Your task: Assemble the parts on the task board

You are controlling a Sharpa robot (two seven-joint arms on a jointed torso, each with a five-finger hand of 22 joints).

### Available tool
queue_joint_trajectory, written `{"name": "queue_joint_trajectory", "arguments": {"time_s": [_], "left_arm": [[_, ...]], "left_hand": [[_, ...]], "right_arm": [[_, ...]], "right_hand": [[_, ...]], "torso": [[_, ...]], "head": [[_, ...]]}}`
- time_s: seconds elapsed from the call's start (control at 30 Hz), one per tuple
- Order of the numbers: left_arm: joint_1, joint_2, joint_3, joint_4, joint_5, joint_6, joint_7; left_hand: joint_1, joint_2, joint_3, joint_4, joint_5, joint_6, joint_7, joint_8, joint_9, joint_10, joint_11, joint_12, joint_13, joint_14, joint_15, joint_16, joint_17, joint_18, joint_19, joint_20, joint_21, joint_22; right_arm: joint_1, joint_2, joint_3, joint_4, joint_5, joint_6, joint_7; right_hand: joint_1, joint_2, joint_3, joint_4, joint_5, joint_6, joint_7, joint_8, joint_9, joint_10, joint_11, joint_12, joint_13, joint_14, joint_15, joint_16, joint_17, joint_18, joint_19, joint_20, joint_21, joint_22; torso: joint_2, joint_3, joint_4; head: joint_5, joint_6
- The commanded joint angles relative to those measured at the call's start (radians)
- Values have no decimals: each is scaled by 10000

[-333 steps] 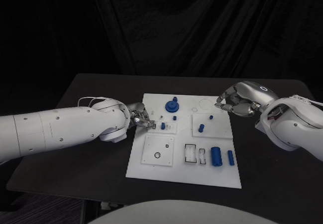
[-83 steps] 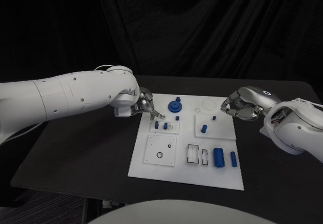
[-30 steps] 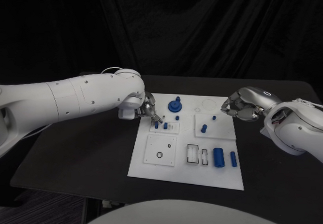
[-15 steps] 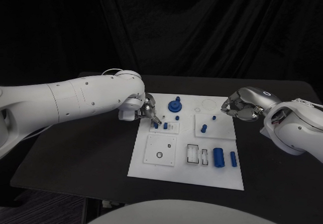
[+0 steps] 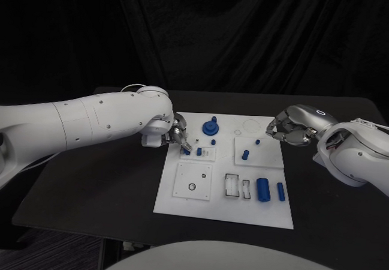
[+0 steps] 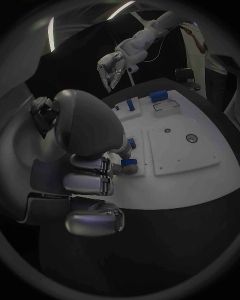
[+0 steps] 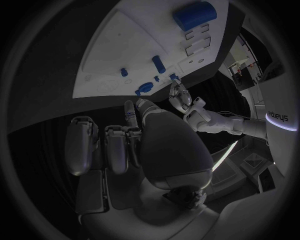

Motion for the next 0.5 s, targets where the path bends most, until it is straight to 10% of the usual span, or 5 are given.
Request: {"name": "queue_joint_trajectory", "arguments": {"time_s": [0.03,0.23,0.5], "left_arm": [[-23,-144,-3,192,19,-665,259],[-24,-611,-3,721,21,-1726,506],[-24,-1583,-5,1955,22,-3977,1292]], "left_hand": [[-411,-663,2117,-750,-88,153,-35,367,461,977,10,33,2635,1038,-81,65,2635,75,16,-124,83,1955],[-1406,-1031,3569,-1510,-293,131,-72,654,792,977,-9,33,2635,1038,-100,65,2635,54,38,-85,111,1961],[-1879,-994,3660,-1515,-746,98,-89,786,915,977,-17,33,2635,1038,-106,65,2635,42,69,-90,163,1977]], "right_arm": [[-21,-8,6,1,-22,73,-216],[-21,-13,7,-15,-22,88,-241],[-21,-47,6,-17,-22,93,-279]], "right_hand": [[90,26,66,10,69,42,2,-29,-7,604,3,-55,2103,840,11,-48,1760,24,183,12,-35,1977],[100,32,75,6,72,43,1,-29,-7,594,2,-67,2091,837,9,-57,1748,29,173,11,-59,1970],[116,30,91,-1,76,23,7,-41,-13,589,3,-72,2086,835,8,-65,1738,34,165,10,-81,1963]], "torso": [[-2,-2,-1],[3,-2,0],[-5,1,1]], "head": [[5,0],[-14,0],[-13,0]]}}
